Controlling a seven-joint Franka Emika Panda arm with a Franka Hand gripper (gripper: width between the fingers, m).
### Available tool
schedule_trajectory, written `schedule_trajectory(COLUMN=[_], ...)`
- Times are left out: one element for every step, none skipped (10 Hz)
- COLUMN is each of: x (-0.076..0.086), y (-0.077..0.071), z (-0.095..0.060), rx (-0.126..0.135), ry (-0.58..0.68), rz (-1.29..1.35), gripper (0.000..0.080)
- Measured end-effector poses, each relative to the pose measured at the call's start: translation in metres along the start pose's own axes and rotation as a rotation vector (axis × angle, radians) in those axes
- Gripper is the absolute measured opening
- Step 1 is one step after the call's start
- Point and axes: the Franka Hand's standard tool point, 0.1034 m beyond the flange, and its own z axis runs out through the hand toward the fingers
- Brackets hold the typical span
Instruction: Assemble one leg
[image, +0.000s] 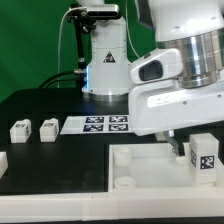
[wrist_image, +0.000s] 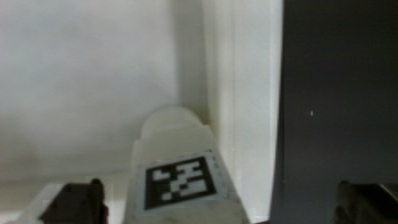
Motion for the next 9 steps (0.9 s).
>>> schedule_trajectory(x=[-0.0002,-0.0004,-0.0002,-0.0006,-0.0014,-0.0013,-0.0007,-0.0002,-0.0002], y=[0.0003,-0.0003,-0.001,-0.0005,0.0058,0.0054,0.0058,0.0065,0.006], z=[0.0004,0.0005,0.0006,0.0008,0.0011,0.0011,0.0008,0.0004,0.0006], rx=[0.002,0.002,0.006,0.011,0.004,0.009,0.022,0.044,0.082], ry=[0.0,-0.001,0.0,0.0,-0.001,-0.001,-0.002,-0.006,-0.018], rz=[0.017,0.047,0.092,0.231,0.339,0.462,0.592,0.719,0.942], gripper=[0.0649,0.0525,0.0525,0.0386,0.0306,0.0306,0.0303,0.0303,0.0303])
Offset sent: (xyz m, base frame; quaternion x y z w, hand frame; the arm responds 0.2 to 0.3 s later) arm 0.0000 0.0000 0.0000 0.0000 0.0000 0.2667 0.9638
